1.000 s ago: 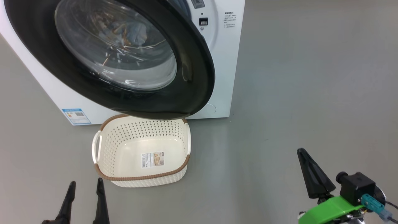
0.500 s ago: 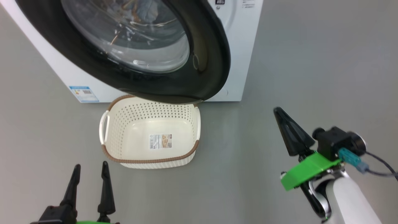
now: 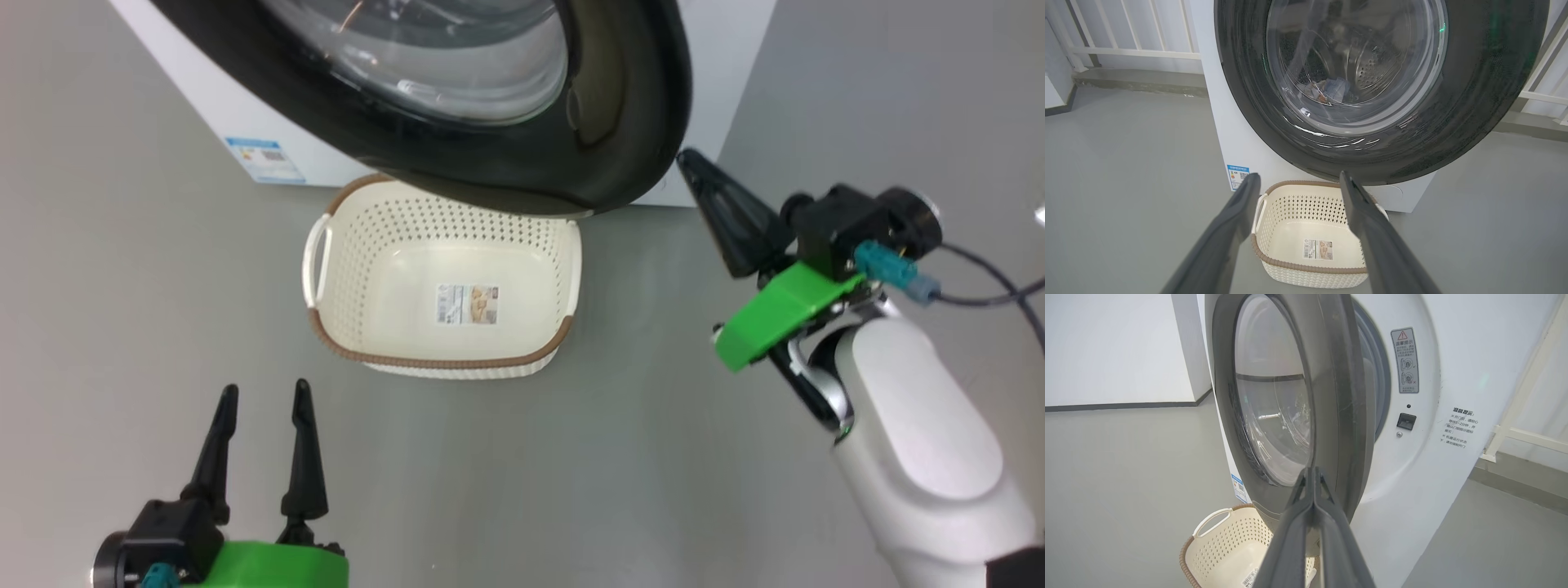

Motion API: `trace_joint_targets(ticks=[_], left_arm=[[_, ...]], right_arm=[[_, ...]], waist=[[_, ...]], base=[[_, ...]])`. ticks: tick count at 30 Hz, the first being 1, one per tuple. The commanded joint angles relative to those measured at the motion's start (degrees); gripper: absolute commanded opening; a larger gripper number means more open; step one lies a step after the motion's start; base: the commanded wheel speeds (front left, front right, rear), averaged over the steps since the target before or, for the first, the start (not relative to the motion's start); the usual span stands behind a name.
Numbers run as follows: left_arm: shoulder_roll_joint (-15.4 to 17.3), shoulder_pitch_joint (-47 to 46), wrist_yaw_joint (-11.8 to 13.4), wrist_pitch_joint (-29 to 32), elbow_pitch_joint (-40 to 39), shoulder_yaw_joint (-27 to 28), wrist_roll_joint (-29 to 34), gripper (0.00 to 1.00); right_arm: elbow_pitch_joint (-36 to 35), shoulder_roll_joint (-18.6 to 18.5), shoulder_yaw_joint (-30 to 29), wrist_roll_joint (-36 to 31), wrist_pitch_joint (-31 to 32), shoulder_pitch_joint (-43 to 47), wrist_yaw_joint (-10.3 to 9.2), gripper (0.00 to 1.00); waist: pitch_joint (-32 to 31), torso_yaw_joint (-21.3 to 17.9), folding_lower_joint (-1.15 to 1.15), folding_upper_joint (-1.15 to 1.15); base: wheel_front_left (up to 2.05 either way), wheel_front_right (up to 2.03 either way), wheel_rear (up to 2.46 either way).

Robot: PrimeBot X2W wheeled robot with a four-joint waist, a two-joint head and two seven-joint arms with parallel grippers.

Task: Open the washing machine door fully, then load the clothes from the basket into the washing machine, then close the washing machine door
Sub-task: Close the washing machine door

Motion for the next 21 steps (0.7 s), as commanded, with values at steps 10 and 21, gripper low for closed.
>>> trace_joint_targets(ticks=[10,21], left_arm=[[-0.86,-4.89,-1.3,-1.56,1.15,0.49,-0.51,1.0],[-1.9,-7.14,-2.47,-1.69,1.76,0.18,-0.11,1.0]], right_arm=[[5.39,-1.99,3.42,1.3,-1.05,-11.69,0.09,0.0],[10.93,-2.82,4.09,1.96,-2.1,-19.41,0.09,0.0]], waist=[[6.05,5.54,0.0,0.0],[9.02,7.87,0.0,0.0]], base=[[0.0,0.0,0.0],[0.0,0.0,0.0]])
